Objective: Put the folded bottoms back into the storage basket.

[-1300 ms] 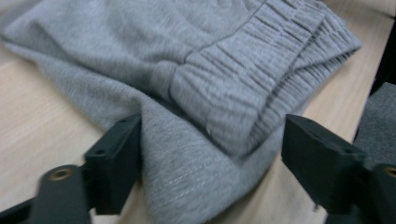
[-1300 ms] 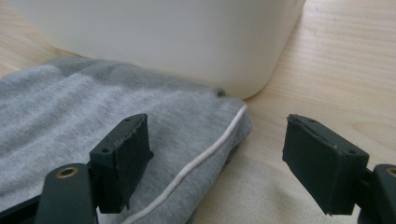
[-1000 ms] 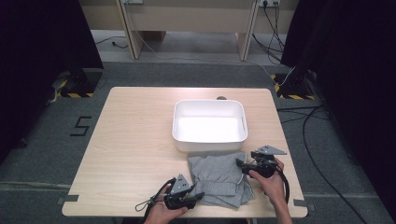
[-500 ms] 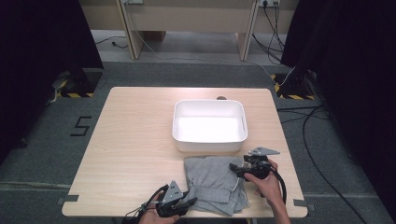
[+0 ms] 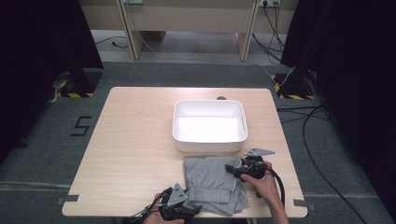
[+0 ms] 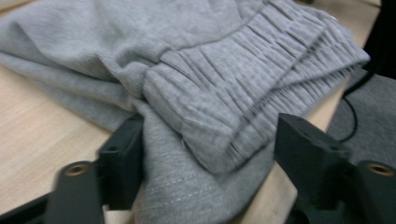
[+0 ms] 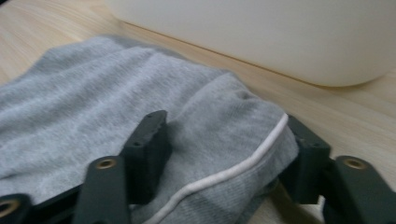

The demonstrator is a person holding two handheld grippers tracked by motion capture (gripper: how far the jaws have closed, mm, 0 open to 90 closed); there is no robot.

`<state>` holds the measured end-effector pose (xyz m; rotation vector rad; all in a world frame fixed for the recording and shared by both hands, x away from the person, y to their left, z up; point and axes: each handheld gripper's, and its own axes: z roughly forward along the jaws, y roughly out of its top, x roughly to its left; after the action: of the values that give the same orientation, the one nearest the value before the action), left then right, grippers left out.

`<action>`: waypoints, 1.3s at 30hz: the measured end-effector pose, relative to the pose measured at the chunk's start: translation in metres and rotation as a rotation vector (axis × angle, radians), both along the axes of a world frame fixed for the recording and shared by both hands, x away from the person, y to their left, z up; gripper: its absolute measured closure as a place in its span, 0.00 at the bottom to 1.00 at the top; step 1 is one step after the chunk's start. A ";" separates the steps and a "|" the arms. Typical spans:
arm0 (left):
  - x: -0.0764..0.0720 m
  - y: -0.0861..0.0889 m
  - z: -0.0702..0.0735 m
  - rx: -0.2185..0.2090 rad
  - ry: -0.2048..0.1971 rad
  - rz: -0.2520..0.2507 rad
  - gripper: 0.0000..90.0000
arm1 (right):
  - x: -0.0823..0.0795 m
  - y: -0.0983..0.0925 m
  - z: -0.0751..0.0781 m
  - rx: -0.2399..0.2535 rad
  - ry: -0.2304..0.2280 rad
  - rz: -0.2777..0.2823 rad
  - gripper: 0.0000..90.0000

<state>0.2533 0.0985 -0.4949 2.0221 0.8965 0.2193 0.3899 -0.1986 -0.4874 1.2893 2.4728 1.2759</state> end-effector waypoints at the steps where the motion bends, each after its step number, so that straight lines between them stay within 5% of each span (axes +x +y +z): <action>1: 0.002 0.001 0.000 -0.013 0.006 0.003 0.40 | 0.000 0.000 -0.001 0.013 0.003 0.006 0.50; 4: 0.008 0.005 -0.002 -0.073 0.040 0.022 0.61 | 0.000 -0.001 -0.003 0.047 0.011 0.002 0.56; 7: 0.011 0.008 -0.003 -0.101 0.060 0.017 0.71 | 0.000 -0.002 -0.003 0.071 0.032 -0.013 0.62; 11: 0.007 0.005 0.001 -0.067 0.005 -0.002 0.77 | -0.002 -0.001 -0.002 0.070 -0.011 -0.003 0.68; 18: 0.006 0.008 0.012 -0.072 -0.017 -0.019 0.81 | -0.008 0.003 0.012 0.125 -0.074 -0.006 0.71; 23: 0.002 0.008 0.024 -0.100 -0.026 -0.037 0.81 | -0.013 0.008 0.025 0.110 -0.127 0.022 0.71; 39: 0.005 0.024 0.088 -0.237 -0.059 -0.075 0.81 | -0.024 0.009 0.082 0.218 -0.262 0.039 0.71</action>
<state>0.2582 0.1229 -0.4071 1.8158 0.7705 0.1235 0.3664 -0.1894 -0.4051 1.0364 2.2385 1.6443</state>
